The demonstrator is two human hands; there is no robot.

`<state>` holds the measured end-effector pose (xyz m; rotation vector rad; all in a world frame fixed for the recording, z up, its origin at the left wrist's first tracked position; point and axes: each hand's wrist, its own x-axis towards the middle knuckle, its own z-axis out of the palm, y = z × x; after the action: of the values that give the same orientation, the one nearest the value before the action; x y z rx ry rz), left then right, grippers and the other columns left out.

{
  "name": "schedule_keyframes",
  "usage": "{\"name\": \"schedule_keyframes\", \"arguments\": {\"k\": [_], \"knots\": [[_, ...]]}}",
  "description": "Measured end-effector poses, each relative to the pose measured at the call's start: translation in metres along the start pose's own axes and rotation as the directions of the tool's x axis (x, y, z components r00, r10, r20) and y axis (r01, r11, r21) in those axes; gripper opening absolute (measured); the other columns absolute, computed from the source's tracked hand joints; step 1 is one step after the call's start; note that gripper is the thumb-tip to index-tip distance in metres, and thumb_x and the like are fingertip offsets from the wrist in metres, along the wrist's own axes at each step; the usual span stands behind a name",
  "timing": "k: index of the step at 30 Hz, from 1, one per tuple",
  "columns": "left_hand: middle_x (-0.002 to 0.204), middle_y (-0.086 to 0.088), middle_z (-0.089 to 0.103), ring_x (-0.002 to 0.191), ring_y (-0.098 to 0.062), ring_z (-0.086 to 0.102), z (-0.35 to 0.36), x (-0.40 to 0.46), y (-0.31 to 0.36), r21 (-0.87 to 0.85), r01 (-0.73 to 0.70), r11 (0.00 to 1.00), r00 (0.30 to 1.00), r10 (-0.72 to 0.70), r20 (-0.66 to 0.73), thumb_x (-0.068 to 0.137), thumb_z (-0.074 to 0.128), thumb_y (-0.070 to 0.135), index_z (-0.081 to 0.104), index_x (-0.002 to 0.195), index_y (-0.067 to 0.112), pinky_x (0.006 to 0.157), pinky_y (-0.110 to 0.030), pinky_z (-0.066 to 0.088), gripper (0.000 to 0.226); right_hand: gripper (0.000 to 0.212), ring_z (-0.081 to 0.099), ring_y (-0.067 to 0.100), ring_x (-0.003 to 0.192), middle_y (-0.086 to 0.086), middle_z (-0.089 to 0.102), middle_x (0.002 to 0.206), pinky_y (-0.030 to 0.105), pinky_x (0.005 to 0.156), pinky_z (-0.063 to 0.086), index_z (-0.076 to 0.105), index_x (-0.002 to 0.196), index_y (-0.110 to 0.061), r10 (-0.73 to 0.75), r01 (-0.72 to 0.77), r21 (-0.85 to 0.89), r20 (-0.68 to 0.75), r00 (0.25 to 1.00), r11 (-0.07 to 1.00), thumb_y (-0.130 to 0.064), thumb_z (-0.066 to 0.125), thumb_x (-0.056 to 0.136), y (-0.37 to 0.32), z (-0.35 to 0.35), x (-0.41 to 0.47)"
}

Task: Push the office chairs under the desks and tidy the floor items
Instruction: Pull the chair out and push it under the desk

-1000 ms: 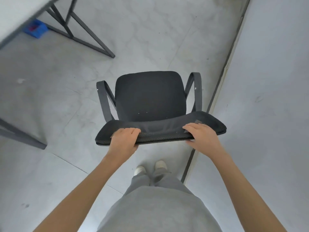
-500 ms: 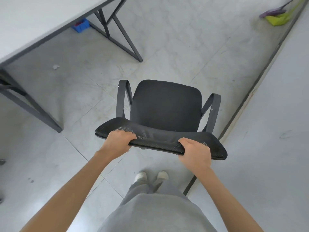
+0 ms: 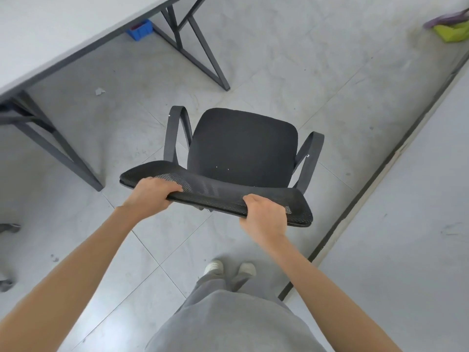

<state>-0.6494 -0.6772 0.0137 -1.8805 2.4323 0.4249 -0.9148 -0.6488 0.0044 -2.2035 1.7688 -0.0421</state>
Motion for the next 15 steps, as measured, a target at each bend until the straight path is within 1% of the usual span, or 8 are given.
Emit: {"name": "schedule_keyframes", "arguments": {"k": [2, 5, 8, 10, 12, 15], "knots": [[0.084, 0.000, 0.071, 0.084, -0.028, 0.064, -0.001, 0.009, -0.001, -0.003, 0.054, 0.999, 0.998, -0.054, 0.009, 0.075, 0.059, 0.007, 0.068, 0.091, 0.021, 0.069, -0.035, 0.048, 0.024, 0.033, 0.060, 0.023, 0.097, -0.003, 0.065, 0.105, 0.030, 0.068, 0.045, 0.059, 0.108, -0.016, -0.010, 0.011, -0.014, 0.033, 0.999, 1.000, -0.025, 0.056, 0.076, 0.008, -0.003, 0.023], [0.092, 0.000, 0.070, 0.087, -0.030, 0.060, -0.002, 0.026, 0.006, 0.001, 0.137, 0.991, 0.990, -0.137, 0.015, 0.081, 0.053, 0.011, 0.066, 0.098, 0.022, 0.070, -0.034, 0.045, 0.024, 0.027, 0.061, 0.022, 0.090, -0.004, 0.067, 0.096, 0.029, 0.062, 0.042, 0.060, 0.099, -0.020, -0.054, 0.055, -0.044, 0.021, 0.998, 0.998, -0.025, 0.057, 0.073, 0.026, -0.010, 0.060], [0.099, -0.001, 0.069, 0.092, -0.030, 0.059, -0.004, 0.045, 0.010, 0.007, 0.232, 0.973, 0.973, -0.232, 0.014, 0.085, 0.051, 0.014, 0.064, 0.104, 0.022, 0.071, -0.033, 0.042, 0.025, 0.028, 0.062, 0.023, 0.087, -0.004, 0.069, 0.093, 0.028, 0.062, 0.042, 0.063, 0.100, -0.023, -0.144, 0.145, -0.067, 0.023, 0.989, 0.987, -0.028, 0.060, 0.073, 0.037, -0.024, 0.103], [0.096, -0.003, 0.069, 0.089, -0.030, 0.059, -0.007, 0.060, 0.008, -0.006, 0.299, 0.954, 0.954, -0.299, 0.007, 0.085, 0.050, 0.014, 0.064, 0.101, 0.020, 0.066, -0.031, 0.038, 0.022, 0.029, 0.062, 0.023, 0.087, -0.004, 0.069, 0.092, 0.028, 0.061, 0.041, 0.064, 0.102, -0.025, -0.198, 0.198, -0.089, 0.012, 0.980, 0.976, -0.027, 0.060, 0.073, 0.041, -0.031, 0.135], [0.092, -0.005, 0.068, 0.085, -0.030, 0.059, -0.013, 0.077, 0.002, 0.000, 0.349, 0.937, 0.937, -0.349, 0.016, 0.085, 0.049, 0.014, 0.062, 0.100, 0.020, 0.064, -0.030, 0.038, 0.021, 0.030, 0.063, 0.023, 0.086, -0.005, 0.070, 0.093, 0.028, 0.063, 0.043, 0.064, 0.101, -0.027, -0.239, 0.239, -0.099, 0.012, 0.971, 0.966, -0.027, 0.059, 0.072, 0.042, -0.038, 0.170], [0.094, -0.002, 0.065, 0.086, -0.026, 0.057, -0.024, 0.104, -0.010, 0.029, 0.368, 0.930, 0.929, -0.368, 0.026, 0.085, 0.051, 0.021, 0.056, 0.101, 0.020, 0.064, -0.031, 0.040, 0.016, 0.031, 0.063, 0.021, 0.091, -0.008, 0.070, 0.099, 0.028, 0.067, 0.044, 0.064, 0.104, -0.029, -0.307, 0.309, -0.107, 0.038, 0.951, 0.945, -0.032, 0.060, 0.073, 0.041, -0.047, 0.222]]}}
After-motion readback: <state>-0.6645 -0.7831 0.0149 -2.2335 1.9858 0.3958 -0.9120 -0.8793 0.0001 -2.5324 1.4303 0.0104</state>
